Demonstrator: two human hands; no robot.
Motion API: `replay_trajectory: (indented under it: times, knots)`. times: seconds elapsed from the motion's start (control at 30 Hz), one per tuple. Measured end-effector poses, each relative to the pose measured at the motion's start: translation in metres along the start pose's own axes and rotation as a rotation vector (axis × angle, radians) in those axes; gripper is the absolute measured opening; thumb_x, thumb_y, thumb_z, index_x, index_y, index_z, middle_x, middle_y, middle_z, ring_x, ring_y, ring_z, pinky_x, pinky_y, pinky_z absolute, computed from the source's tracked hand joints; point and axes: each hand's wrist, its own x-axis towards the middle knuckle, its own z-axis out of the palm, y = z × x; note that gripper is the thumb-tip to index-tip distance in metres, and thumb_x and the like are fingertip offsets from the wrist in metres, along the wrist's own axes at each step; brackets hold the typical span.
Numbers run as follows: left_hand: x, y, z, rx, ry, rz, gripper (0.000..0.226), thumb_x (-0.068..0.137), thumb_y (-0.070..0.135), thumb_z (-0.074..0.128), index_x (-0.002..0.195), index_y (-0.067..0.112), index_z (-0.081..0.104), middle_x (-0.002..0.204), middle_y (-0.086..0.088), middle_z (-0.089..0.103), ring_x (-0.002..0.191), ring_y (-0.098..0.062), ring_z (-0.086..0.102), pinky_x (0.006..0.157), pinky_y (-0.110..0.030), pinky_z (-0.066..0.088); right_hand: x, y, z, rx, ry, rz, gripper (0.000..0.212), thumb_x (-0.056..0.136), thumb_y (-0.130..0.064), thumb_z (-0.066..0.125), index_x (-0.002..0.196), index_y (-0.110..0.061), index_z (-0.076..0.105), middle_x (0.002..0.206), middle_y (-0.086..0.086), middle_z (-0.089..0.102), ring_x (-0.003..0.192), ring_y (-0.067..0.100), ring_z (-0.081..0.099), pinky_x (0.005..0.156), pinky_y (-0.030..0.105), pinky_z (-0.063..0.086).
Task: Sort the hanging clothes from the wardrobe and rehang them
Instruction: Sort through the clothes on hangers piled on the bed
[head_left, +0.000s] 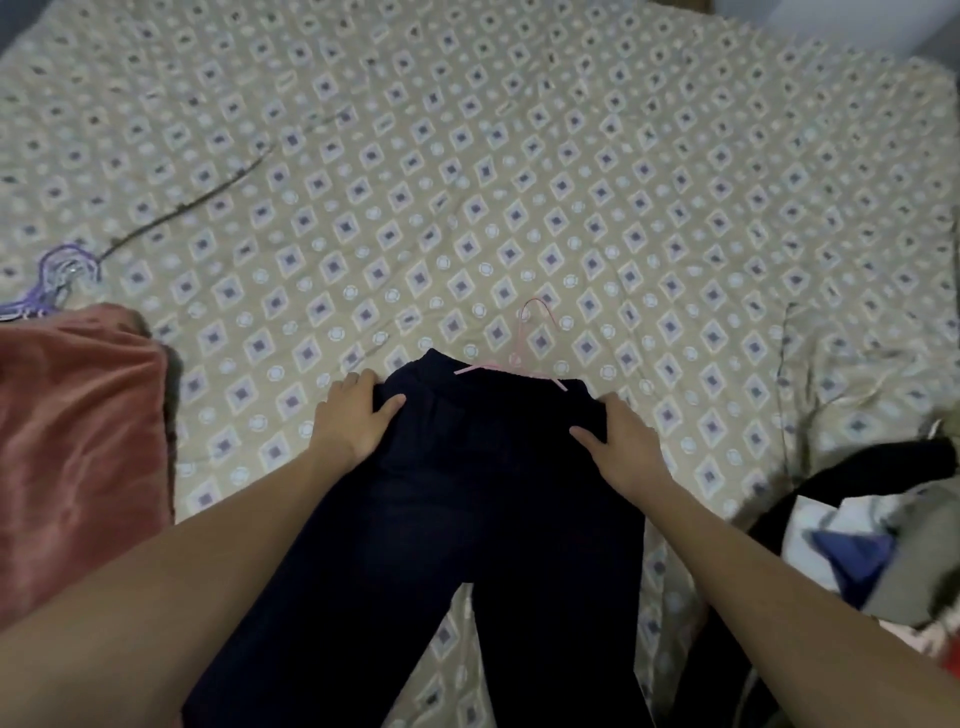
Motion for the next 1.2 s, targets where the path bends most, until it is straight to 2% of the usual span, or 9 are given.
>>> replay_trajectory:
  times: [0.1,0.3,0.5,0.67,0.8,0.93,1.03,1.2]
  knots:
    - [-0.023,0.010,-0.026,-0.115,0.028,0.066,0.029,0.102,0.050,0.056,0.095,0.021,0.054,0.092,0.004,0.061,0.086,-0.021,0.059,0.080,-0.045,0.052,-0.021,-0.017,-0.029,0.078,-0.012,-0.037,0.034,0.099,-0.050,0.063,0.109,-0.020,0.051,0.092,-0.001,0.065,0.082,0.020,0.064,0.077,0.045,0.055]
    - [-0.101,0.031,-0.089,-0.198,0.016,0.159,0.025,0.103,0.055,0.054,0.098,0.030,0.057,0.093,0.010,0.066,0.086,-0.012,0.063,0.078,-0.037,0.052,-0.088,-0.053,-0.092,0.101,0.019,-0.088,0.030,0.099,-0.048,0.065,0.102,-0.023,0.050,0.081,-0.001,0.067,0.071,0.017,0.064,0.067,0.047,0.056]
    - [-0.218,0.048,-0.129,-0.252,0.061,0.179,0.027,0.100,0.059,0.058,0.093,0.032,0.057,0.086,0.012,0.068,0.079,-0.006,0.064,0.076,-0.035,0.053,-0.195,-0.076,-0.127,0.105,0.037,-0.189,0.028,0.097,-0.046,0.068,0.102,-0.030,0.045,0.086,-0.010,0.066,0.075,0.010,0.063,0.071,0.043,0.055]
    - [-0.347,0.046,-0.137,-0.214,0.124,0.216,0.024,0.099,0.052,0.063,0.088,0.031,0.057,0.082,0.013,0.067,0.079,-0.005,0.063,0.074,-0.033,0.049,-0.308,-0.061,-0.136,0.162,0.012,-0.272,0.038,0.087,-0.055,0.073,0.108,-0.040,0.046,0.099,-0.020,0.068,0.091,0.003,0.065,0.080,0.035,0.053]
    - [-0.457,0.045,-0.129,-0.173,0.228,0.256,0.031,0.098,0.057,0.063,0.082,0.033,0.053,0.083,0.015,0.064,0.077,-0.007,0.061,0.068,-0.035,0.046,-0.396,-0.040,-0.145,0.169,0.042,-0.394,0.032,0.090,-0.059,0.071,0.109,-0.039,0.053,0.101,-0.024,0.066,0.094,-0.003,0.061,0.081,0.028,0.047]
    - [-0.561,0.050,-0.123,-0.191,0.329,0.242,0.045,0.092,0.073,0.056,0.083,0.029,0.054,0.080,0.010,0.062,0.075,-0.007,0.061,0.070,-0.043,0.050,-0.472,-0.034,-0.163,0.151,0.100,-0.475,0.032,0.090,-0.059,0.071,0.107,-0.036,0.056,0.100,-0.020,0.067,0.094,0.003,0.062,0.082,0.033,0.049]
    - [-0.628,0.051,-0.126,-0.205,0.422,0.209,0.048,0.090,0.073,0.059,0.079,0.027,0.052,0.078,0.011,0.060,0.073,-0.008,0.059,0.069,-0.040,0.048,-0.517,-0.043,-0.176,0.131,0.103,-0.531,0.034,0.089,-0.061,0.071,0.107,-0.037,0.056,0.097,-0.020,0.066,0.091,0.009,0.063,0.079,0.036,0.049]
    - [-0.705,0.036,-0.152,-0.191,0.605,0.133,0.054,0.091,0.071,0.062,0.073,0.023,0.045,0.071,0.004,0.053,0.070,-0.012,0.054,0.067,-0.045,0.046,-0.558,-0.080,-0.183,0.131,0.083,-0.632,0.037,0.085,-0.063,0.072,0.105,-0.036,0.056,0.094,-0.015,0.070,0.093,0.015,0.068,0.080,0.040,0.052]
